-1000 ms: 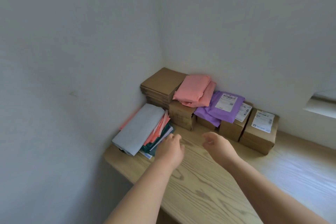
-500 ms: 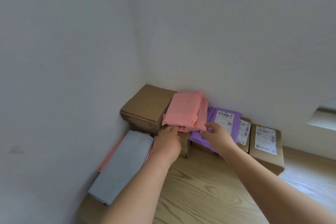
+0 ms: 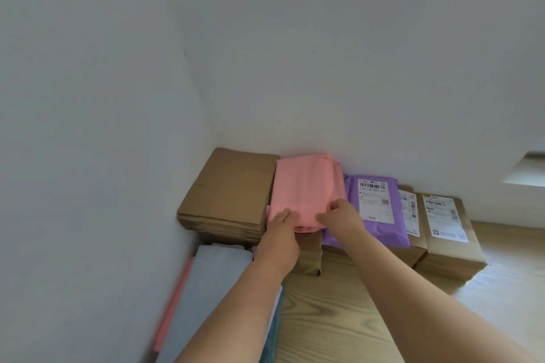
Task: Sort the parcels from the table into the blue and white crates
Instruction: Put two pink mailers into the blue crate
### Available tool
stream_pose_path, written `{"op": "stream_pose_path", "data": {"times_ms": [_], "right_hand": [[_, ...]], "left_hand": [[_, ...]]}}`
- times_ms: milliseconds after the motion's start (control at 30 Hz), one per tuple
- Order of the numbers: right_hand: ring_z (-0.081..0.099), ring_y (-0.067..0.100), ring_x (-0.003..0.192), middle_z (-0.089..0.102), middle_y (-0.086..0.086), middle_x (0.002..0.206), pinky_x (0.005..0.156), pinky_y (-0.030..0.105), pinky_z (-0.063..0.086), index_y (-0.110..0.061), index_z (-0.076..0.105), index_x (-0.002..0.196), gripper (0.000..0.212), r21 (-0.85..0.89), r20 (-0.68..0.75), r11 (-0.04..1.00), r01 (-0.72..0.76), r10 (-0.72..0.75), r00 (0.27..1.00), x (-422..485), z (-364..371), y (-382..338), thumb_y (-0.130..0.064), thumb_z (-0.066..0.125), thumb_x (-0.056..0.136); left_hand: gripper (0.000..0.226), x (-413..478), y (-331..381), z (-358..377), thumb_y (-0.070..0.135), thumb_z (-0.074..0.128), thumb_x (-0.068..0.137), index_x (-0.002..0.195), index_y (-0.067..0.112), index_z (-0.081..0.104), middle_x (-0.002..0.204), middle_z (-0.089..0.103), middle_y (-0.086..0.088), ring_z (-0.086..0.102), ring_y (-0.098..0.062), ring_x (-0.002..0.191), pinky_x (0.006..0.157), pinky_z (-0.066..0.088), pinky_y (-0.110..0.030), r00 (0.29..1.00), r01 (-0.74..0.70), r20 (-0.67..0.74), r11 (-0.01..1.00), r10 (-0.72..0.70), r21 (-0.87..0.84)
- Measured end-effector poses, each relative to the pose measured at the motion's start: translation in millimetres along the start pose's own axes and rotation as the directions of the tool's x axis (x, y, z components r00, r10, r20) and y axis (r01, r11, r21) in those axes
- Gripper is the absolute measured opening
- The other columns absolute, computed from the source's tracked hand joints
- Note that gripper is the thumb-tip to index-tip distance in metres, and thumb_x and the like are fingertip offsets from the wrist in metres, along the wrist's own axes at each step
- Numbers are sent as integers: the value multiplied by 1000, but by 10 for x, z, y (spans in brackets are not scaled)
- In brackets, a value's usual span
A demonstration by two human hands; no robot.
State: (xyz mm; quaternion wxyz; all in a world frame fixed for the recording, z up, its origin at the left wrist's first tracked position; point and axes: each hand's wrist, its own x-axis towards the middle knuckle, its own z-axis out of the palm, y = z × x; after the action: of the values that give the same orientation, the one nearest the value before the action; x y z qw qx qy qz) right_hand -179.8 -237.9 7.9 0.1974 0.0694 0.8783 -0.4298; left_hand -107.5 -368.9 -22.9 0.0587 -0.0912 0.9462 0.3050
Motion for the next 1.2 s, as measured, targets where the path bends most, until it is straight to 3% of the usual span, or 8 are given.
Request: {"op": "stream_pose_path", "data": {"times_ms": [167,367,467,600,700,867,1100,1200], "right_hand": [[59,27,96,63,10,105,85,32,46,-4,63,113,31,36,-58,999,-6,8,998,-50,19,60,-7,71,83],[59,26,92,63,7,95,87,39,49,-13,63,90,13,165,-109,982,93,-75,991,-315,-244,53,-2,66,85],[54,22,80,63,14,88,74,37,47,-9,63,87,9,241,-68,962,127,-113,991,-481,-420,40,0,61,88],[51,21,80,63,20,88,72,33,40,1,64,94,10,269,-86,935,232,-217,972,-715,-657,40,4,55,90],[56,22,80,67,16,87,72,32,43,-3,65,89,12,318,-69,900,297,-290,954,-866,-797,51,5,56,90],[68,17,88,73,7,94,66,14,50,-7,70,92,10,336,-10,863,377,-397,918,-1088,-932,129,2,65,88],[62,10,107,68,-7,114,87,22,52,-26,75,101,23,279,83,887,368,-404,911,-1284,-951,340,-9,64,91],[62,5,103,67,-5,117,72,13,51,-20,70,113,24,323,-71,878,354,-350,934,-1306,-1006,394,-11,60,94]], "left_hand": [[46,-28,9,-90,-1,38,99,144,11,46,145,48,-8,43,-23,134,113,34,-31,999,-6,-40,994,2,-105],[44,-91,355,-276,21,41,104,148,17,42,146,46,-5,49,-24,128,99,45,-32,990,118,-38,936,-138,-332],[40,-169,592,-320,29,42,105,143,18,49,139,52,-5,53,-21,112,85,49,-30,980,173,1,848,-199,-502],[29,-308,849,-311,36,46,104,126,22,58,132,58,-4,53,-25,121,107,44,-45,974,197,60,683,-219,-703],[23,-377,1024,-360,40,48,103,110,24,62,124,66,-9,63,-27,114,101,51,-46,978,181,97,520,-186,-835],[52,-441,1199,-444,49,70,87,125,14,60,114,71,-19,71,-34,103,92,56,-54,985,157,140,192,-103,-969],[31,-543,1167,-388,24,58,100,130,21,54,117,71,-10,70,-30,102,82,60,-49,946,156,114,119,-304,-981],[30,-618,1106,-389,22,57,101,130,20,57,115,73,-7,70,-27,103,80,58,-43,950,144,107,107,-293,-984]]}}
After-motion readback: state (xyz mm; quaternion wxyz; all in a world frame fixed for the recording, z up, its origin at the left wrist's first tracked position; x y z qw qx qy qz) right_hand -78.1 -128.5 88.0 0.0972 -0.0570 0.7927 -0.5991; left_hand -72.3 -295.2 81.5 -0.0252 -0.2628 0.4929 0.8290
